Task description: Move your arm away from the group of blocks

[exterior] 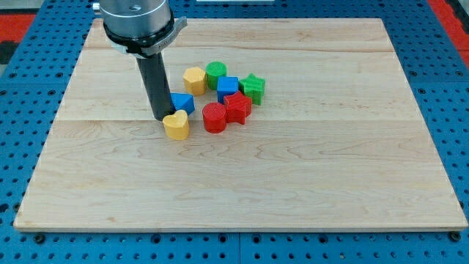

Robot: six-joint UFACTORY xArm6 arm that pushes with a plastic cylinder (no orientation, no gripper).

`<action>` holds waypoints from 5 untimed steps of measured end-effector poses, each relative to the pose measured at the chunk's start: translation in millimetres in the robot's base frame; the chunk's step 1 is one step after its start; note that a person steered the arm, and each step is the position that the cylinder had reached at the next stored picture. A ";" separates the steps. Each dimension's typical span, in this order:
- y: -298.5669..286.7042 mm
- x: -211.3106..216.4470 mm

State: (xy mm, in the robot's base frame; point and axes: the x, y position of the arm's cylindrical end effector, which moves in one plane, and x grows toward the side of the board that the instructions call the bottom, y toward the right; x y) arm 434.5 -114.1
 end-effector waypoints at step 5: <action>-87.6 21.6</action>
State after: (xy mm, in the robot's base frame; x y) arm 456.1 -201.8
